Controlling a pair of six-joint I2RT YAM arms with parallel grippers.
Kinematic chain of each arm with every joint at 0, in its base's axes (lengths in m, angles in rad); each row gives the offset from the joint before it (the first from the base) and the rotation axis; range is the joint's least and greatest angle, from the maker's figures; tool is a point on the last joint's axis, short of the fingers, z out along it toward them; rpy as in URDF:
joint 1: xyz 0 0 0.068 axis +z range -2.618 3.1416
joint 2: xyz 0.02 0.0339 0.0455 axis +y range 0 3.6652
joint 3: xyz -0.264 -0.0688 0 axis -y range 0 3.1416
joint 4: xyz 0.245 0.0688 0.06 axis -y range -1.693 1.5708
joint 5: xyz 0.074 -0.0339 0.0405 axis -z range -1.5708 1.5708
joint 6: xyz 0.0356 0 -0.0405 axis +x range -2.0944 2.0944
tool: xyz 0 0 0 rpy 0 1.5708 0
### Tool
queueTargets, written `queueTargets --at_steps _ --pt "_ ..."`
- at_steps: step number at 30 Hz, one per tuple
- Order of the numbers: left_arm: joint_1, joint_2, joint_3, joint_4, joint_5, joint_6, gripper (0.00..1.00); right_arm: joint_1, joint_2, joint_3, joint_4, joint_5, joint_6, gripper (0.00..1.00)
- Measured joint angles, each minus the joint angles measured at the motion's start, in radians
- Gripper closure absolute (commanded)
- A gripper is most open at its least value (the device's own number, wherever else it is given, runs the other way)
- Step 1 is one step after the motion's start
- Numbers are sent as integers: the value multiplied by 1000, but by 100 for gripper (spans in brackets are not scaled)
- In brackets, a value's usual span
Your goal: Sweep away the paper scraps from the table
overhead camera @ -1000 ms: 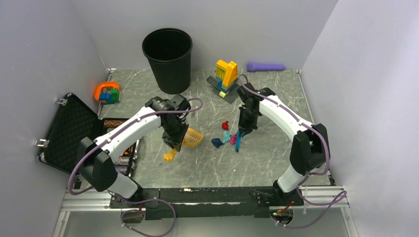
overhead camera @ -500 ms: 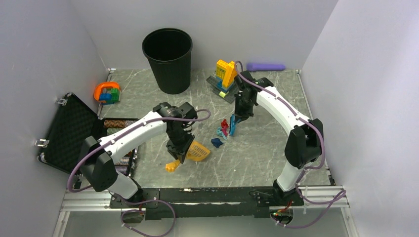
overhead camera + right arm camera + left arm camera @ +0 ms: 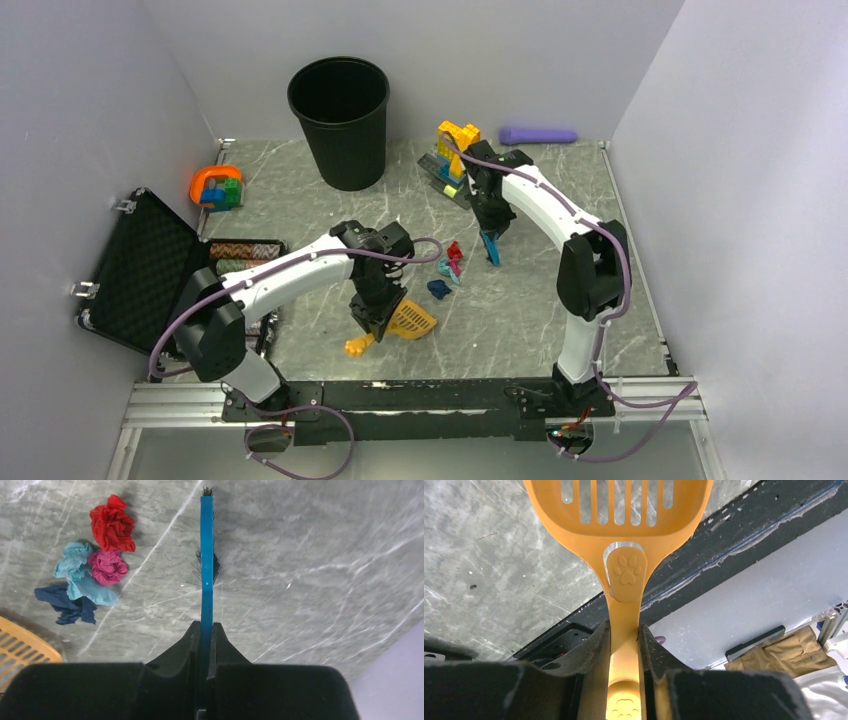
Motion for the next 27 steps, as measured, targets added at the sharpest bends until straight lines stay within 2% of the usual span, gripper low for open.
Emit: queueTargets --at_steps 4,12,17,27 --pt "0 24 -2 25 -17 0 100 32 0 13 32 8 -131 100" --pt "0 77 10 60 -49 -3 100 157 79 82 67 -11 -249 100" --pt "0 105 32 82 -69 -5 100 217 96 90 61 -54 -272 100" --pt "0 154 49 115 -90 -4 100 220 99 140 11 -257 -222 100"
